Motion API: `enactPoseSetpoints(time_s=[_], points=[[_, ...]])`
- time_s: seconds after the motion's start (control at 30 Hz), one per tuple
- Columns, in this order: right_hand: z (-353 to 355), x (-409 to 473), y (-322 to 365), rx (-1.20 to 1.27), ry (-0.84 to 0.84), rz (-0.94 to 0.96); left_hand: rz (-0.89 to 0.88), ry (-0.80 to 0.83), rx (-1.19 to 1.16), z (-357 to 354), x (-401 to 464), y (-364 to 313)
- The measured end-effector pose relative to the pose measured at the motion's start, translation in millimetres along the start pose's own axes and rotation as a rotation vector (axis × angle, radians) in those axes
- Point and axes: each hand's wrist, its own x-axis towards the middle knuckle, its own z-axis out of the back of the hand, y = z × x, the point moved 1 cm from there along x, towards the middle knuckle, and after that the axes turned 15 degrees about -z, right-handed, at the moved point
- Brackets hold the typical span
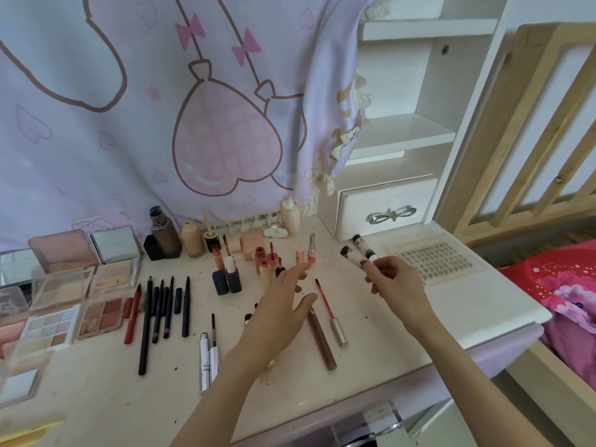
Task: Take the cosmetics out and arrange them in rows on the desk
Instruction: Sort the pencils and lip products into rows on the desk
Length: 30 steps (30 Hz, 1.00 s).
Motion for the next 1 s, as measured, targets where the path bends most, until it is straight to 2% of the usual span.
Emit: enactPoseSetpoints(time_s=[0.17, 0.27, 0.37, 0.47, 0.63, 1.0], points=[[-0.6, -13.6, 7.0, 0.238, 0.406, -0.124, -0.063, -0.03, -0.073, 7.0, 1.2, -14.3], [-5.2, -21.0, 10.6, 0.334, 0.541, -0.174, -0.126, -0.066, -0.022, 13.3, -0.8, -20.7], [-9.6, -27.3, 16.5, 0.382, 0.575, -0.173, -0.158, -0.112, -0.006, 19.5, -2.4, -23.6], [-15.2, -31.1, 24.0, 0.414, 0.597, -0.209, -0.222, -0.088, 0.078, 22.4, 1.7, -25.6], [-21.1, -27.6, 33.3, 0.459, 0.657, -0.157, -0.208, -0.109, 0.121, 23.0, 13.9, -32.9], [-21.1, 9.3, 30.0, 0.429, 0.622, -0.034, -0.088, -0.232, -0.078, 3.4, 45.6, -27.8]])
